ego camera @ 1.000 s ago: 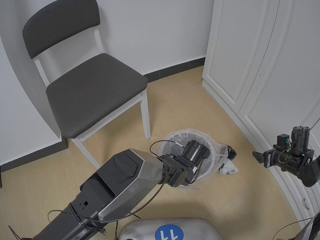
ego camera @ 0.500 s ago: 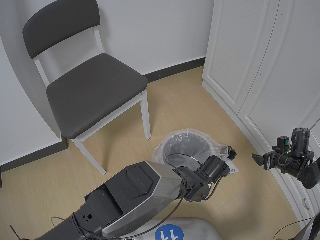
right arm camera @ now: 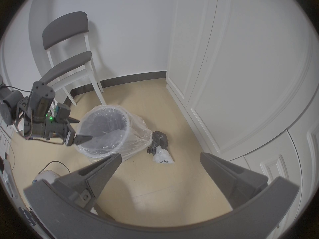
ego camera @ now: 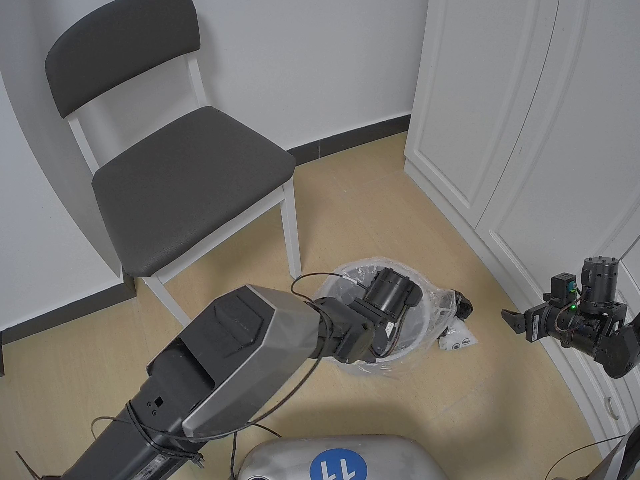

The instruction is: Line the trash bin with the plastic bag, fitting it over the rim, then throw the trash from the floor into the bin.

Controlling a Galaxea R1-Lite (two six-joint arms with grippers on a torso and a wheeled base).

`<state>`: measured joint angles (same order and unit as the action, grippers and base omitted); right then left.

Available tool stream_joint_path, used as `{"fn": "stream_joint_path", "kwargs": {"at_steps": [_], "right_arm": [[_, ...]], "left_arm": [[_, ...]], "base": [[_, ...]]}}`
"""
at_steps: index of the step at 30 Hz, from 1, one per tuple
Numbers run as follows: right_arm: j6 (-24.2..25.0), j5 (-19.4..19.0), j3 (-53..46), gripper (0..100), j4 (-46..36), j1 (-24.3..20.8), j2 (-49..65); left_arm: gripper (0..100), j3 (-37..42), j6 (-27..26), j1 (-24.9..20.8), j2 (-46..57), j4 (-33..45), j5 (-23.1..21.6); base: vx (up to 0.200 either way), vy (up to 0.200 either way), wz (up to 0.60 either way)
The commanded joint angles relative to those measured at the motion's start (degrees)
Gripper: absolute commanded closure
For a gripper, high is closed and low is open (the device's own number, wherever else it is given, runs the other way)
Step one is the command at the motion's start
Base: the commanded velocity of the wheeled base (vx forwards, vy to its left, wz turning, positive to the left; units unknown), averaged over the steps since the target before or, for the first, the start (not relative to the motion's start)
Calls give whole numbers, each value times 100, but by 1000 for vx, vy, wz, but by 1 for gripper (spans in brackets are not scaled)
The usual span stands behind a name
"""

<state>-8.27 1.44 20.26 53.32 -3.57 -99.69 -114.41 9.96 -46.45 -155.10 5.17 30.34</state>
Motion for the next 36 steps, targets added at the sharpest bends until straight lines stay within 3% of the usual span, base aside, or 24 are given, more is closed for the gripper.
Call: {"fn": "stream_joint_path", "kwargs": {"at_steps": [1,4,12,19,24,36], "right_arm": [[0,-3,4,0,3,-3,-15],[-8,-3,-13,0,3,-12,-15],[-8,-3,-31,0,3,14,29],[-8,-12,-40,0,3,50,47],[-17,-12,-75,0,20,41,47],[-52,-3,-119,0,73,6,-15]], "left_arm": [[0,-18,-82,250,-55,-77,130],[0,-18,-381,373,-126,-244,525],[0,-18,-477,373,-161,-341,719],[0,1184,-433,382,349,-622,771],[0,2177,-469,461,577,-1484,710],[0,3504,-469,408,1017,-2872,692]], "base": [[0,0,0],[0,0,0],[0,0,0],[0,0,0],[0,0,0],[0,0,0]]}}
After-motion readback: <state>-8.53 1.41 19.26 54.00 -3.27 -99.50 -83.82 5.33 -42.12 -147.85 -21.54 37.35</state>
